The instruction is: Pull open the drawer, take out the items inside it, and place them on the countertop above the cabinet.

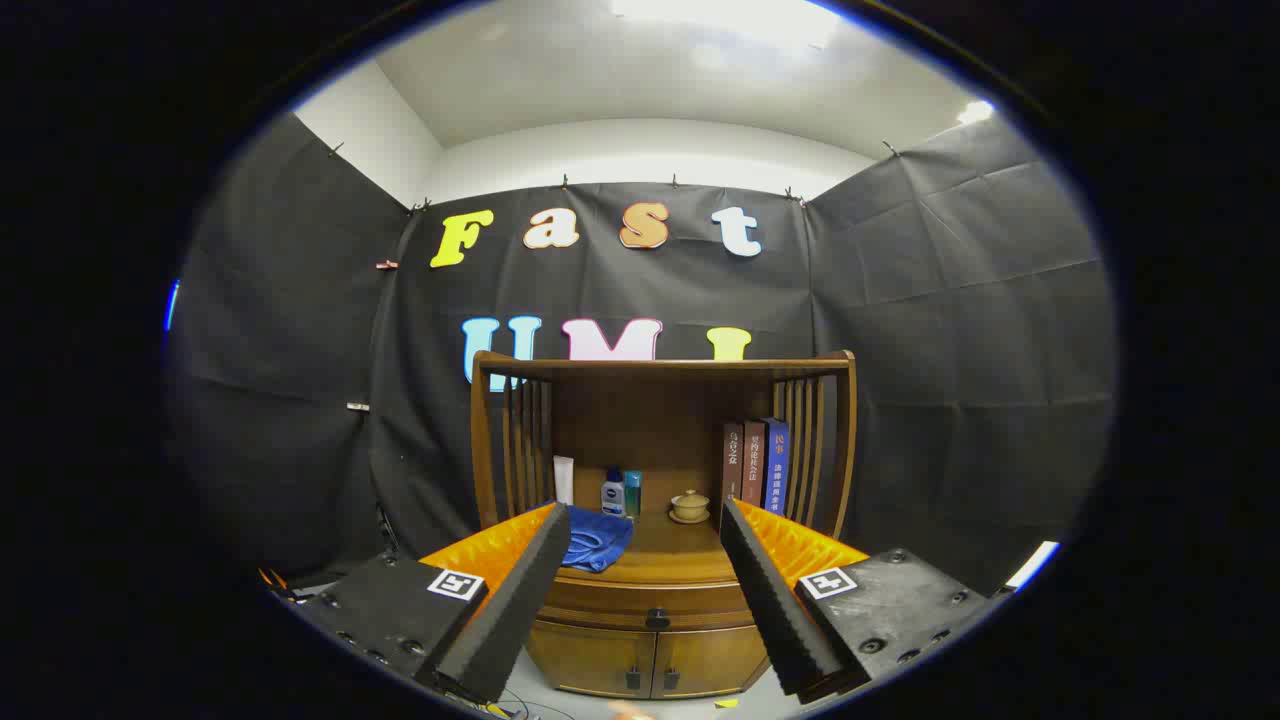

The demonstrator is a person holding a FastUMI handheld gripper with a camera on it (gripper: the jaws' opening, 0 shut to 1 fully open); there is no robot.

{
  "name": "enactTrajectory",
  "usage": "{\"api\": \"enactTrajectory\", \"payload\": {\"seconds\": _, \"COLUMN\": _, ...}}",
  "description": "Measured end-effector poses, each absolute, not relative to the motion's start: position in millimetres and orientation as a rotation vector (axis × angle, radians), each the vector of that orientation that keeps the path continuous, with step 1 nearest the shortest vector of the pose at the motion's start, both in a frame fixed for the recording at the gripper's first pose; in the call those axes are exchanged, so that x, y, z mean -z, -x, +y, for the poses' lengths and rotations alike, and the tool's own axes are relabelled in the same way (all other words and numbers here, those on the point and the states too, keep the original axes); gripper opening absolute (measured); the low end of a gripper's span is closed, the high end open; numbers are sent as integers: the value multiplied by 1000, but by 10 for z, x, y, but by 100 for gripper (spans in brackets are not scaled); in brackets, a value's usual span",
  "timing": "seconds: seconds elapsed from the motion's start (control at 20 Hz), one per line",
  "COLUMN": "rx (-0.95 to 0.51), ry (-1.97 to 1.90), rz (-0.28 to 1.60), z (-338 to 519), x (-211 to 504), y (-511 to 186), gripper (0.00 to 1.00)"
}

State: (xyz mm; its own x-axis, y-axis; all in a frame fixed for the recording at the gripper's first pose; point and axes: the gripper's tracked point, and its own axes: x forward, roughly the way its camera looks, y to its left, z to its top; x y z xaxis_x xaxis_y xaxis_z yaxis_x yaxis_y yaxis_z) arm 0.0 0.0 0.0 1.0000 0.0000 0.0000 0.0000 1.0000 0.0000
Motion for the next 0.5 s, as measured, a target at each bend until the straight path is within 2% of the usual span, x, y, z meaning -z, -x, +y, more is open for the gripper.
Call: {"api": "enactTrajectory", "payload": {"seconds": 0.5, "rx": 25, "ry": 5, "rz": 28, "z": -165, "x": 93, "y": -30, "gripper": 99}}
